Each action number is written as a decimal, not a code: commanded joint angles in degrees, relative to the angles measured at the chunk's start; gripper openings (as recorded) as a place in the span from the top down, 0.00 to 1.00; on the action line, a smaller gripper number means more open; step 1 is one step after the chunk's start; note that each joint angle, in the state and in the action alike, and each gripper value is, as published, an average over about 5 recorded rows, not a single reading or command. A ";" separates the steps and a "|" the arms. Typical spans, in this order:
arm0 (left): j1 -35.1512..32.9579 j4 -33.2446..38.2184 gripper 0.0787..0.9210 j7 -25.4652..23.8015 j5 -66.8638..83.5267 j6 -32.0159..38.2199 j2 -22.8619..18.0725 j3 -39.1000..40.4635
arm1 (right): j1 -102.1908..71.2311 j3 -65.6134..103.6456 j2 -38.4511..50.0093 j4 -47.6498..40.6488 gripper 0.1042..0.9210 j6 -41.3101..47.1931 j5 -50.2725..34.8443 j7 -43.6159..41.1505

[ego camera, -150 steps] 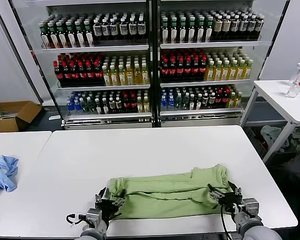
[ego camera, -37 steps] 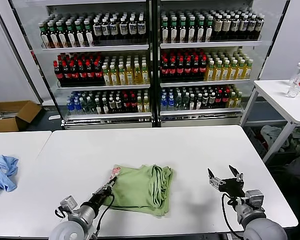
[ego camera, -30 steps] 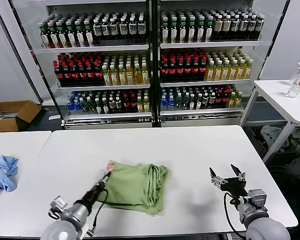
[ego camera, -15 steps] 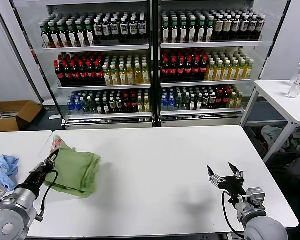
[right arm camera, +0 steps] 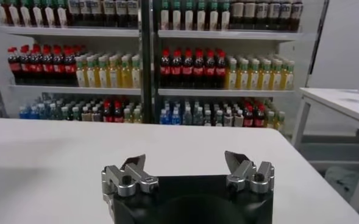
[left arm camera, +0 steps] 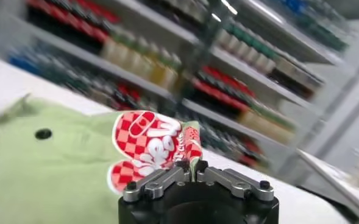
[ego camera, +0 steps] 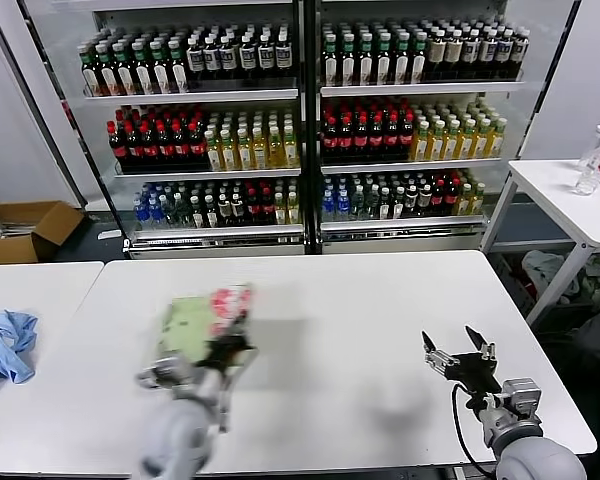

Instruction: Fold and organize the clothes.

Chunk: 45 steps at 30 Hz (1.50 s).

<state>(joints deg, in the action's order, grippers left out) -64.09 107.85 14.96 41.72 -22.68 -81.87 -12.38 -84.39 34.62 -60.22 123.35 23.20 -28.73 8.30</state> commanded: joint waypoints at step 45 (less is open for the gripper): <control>-17.59 18.50 0.12 -2.48 -10.34 7.72 8.64 -9.11 | 40.54 -31.64 -6.14 -33.45 0.77 -1.11 3.62 1.60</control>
<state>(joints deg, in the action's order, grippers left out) -78.02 123.51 12.75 32.21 -15.61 -75.16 -18.03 -45.04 3.85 -68.54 87.18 29.55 -39.58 15.02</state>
